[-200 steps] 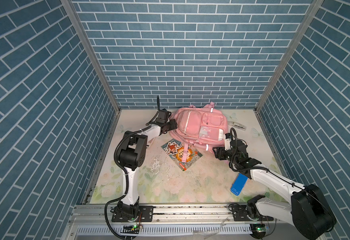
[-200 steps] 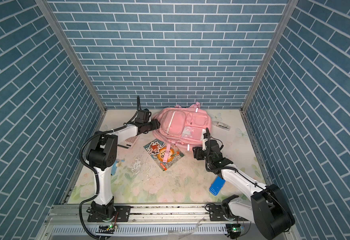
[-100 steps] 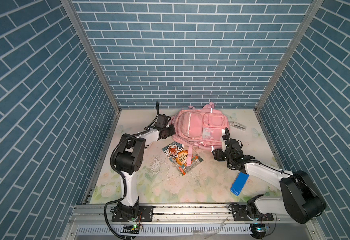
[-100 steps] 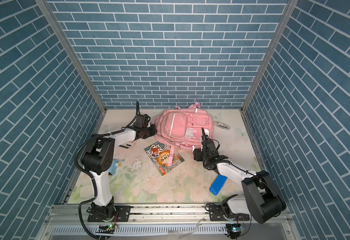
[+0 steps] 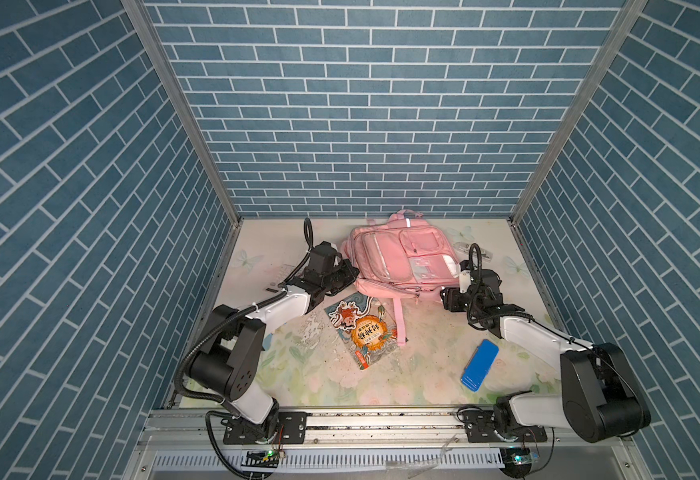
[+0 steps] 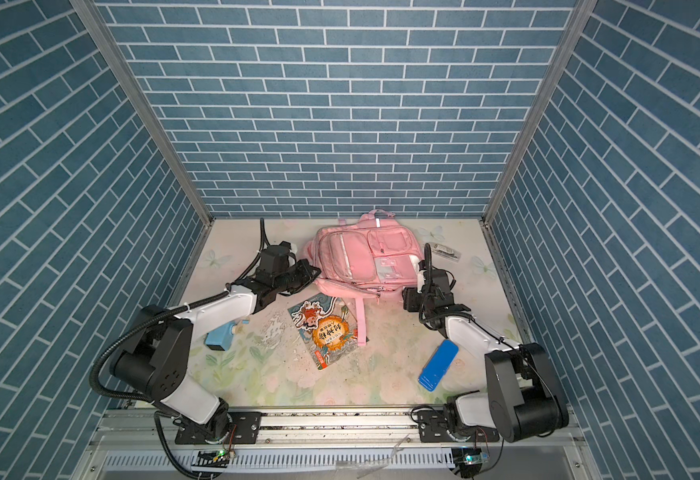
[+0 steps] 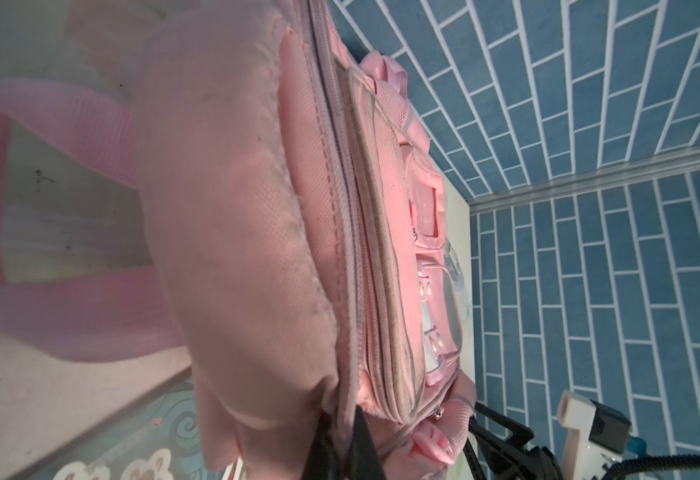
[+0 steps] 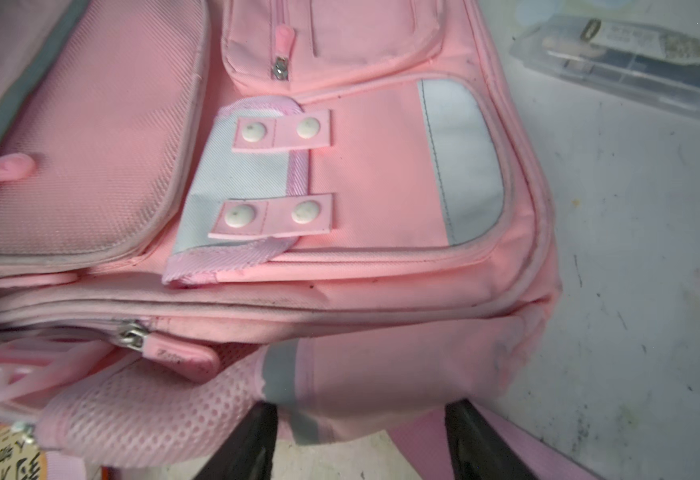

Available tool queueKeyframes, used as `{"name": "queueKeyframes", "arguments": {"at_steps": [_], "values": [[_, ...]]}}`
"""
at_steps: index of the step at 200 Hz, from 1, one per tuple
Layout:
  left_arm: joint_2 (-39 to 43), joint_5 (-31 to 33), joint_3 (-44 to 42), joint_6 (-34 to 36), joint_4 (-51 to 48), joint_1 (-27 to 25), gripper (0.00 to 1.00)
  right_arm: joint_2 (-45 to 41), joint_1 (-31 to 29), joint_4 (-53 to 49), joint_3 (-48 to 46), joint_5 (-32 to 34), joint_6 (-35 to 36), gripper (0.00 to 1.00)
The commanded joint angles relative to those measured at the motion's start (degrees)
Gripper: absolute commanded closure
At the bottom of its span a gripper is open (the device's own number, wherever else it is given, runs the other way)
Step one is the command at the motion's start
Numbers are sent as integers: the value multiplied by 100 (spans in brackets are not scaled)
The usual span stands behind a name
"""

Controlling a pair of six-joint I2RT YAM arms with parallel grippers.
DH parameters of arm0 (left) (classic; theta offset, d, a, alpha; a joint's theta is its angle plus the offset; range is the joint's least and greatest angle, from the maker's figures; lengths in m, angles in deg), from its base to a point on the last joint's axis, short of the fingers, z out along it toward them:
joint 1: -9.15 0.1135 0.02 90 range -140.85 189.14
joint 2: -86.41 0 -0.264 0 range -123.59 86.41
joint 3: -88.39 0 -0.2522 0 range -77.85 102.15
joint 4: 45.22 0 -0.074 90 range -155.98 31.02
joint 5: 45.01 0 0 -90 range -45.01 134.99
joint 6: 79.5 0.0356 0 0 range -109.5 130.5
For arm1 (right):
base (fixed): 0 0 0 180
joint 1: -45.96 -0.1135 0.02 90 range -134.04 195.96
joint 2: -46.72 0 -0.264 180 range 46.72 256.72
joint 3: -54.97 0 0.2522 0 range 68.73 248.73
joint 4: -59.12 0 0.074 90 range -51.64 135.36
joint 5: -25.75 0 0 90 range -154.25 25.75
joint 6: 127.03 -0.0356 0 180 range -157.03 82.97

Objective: Pack the student bag
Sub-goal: 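Grasp the backpack's top edge with left gripper while right reaches the zipper, then hold the backpack with left gripper while right pinches the zipper pull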

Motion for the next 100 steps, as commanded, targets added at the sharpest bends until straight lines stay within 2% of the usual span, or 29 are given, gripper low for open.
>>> {"name": "queueKeyframes", "arguments": {"at_steps": [1, 35, 54, 72, 100], "values": [[472, 231, -13, -561, 754, -115, 100, -772, -85, 222, -178, -444, 310, 37], [806, 497, -80, -694, 773, -278, 100, -2062, -737, 486, -868, -198, 418, 36], [947, 586, -162, -798, 807, -344, 100, -2554, -1173, 738, -1279, -81, 317, 40], [1058, 626, -255, -921, 888, -378, 100, -2751, -1462, 1263, -1688, -348, 213, 45], [1187, 720, -288, -988, 885, -446, 100, -2488, -1906, 2143, -2184, 64, 166, 54]]}}
